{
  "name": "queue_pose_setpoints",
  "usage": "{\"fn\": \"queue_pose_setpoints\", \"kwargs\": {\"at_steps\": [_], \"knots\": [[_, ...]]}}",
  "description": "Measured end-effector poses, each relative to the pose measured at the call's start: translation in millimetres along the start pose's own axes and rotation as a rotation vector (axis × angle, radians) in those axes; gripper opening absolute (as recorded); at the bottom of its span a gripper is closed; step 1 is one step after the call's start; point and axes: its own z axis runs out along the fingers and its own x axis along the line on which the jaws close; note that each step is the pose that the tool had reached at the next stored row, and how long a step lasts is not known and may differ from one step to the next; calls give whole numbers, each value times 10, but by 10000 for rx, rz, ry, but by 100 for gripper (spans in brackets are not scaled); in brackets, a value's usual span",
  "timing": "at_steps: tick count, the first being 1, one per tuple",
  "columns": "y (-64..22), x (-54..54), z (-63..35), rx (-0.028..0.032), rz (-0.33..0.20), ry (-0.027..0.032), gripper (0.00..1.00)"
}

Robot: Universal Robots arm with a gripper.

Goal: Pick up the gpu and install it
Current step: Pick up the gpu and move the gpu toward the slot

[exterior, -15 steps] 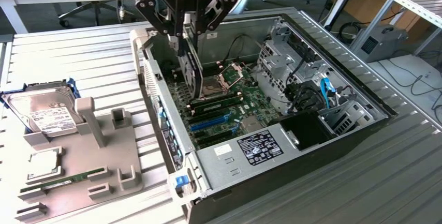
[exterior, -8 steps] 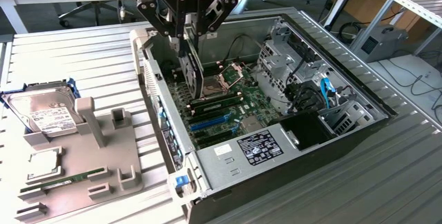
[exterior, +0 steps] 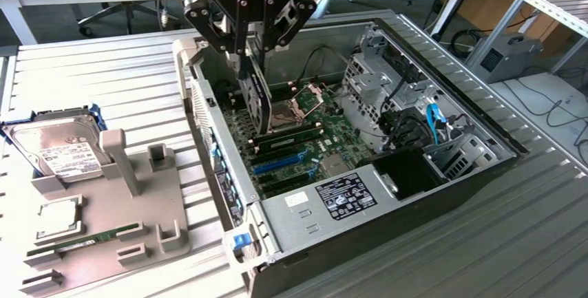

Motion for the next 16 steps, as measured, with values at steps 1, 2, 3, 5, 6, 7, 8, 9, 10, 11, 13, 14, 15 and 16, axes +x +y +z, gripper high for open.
{"fn": "queue_pose_setpoints", "kwargs": {"at_steps": [1,2,3,5,6,7,8,9,10,11,13,14,15,16], "knots": [[0,-1,7,1,0,0,26],[-1,-3,16,0,0,0,26],[-1,-5,24,0,0,0,26],[-1,-10,39,0,0,0,26],[-1,-13,47,-1,0,-1,26],[-1,-17,54,-1,0,-1,26],[-1,-21,62,-2,0,-1,26],[-1,-30,74,-2,0,-1,26],[-1,-36,81,0,0,0,26],[-1,-41,89,0,0,0,26],[0,-51,102,0,0,0,26],[0,-56,108,0,0,0,26],[1,-63,114,0,0,0,26],[1,-69,119,0,0,0,26]]}}
